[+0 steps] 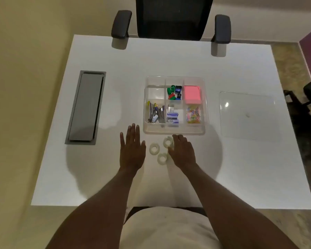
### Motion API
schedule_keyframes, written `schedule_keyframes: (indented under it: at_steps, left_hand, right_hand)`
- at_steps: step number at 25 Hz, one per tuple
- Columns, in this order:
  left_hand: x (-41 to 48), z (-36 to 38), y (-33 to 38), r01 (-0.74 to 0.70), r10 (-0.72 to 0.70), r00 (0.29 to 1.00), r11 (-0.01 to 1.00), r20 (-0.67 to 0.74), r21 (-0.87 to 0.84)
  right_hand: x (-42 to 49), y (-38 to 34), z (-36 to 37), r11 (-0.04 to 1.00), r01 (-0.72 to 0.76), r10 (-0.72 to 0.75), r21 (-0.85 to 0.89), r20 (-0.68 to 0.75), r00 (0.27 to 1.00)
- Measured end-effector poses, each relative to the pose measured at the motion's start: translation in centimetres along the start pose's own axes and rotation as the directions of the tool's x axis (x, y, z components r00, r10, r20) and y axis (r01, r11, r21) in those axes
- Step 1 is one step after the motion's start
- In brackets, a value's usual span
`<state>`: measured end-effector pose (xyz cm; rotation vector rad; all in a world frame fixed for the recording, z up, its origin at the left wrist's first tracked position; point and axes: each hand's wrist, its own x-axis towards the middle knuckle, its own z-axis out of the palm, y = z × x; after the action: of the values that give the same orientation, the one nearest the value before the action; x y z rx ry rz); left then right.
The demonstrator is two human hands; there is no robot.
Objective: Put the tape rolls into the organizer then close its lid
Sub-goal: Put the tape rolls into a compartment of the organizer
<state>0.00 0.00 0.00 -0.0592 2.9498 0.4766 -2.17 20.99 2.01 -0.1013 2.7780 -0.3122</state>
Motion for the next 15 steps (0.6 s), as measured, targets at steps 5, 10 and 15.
schedule_keyframes:
  at_steps: [5,10,15]
  left_hand:
    - [2.0,3.2,-2.6,0.002,-0.002,0.997,1.000,0.074,0.005]
    - [5.1,5.4,-4.1,-0.013,0.014,0.998,0.999,0.054,-0.030]
    - [5.3,6.8,-4.4,-0.003,0.003,1.000,1.000,-0.014,0.003]
  right_hand:
    - [1.6,-0.7,1.8,0.990,-0.122,0.119,0.074,0.052,0.992]
    - [2.4,-1.1,2.7,0.991,-0.123,0.125,0.051,-0.052,0.991]
    - [2.5,-1.8,2.3,0.996,0.078,-0.058,0.049,-0.329,0.943]
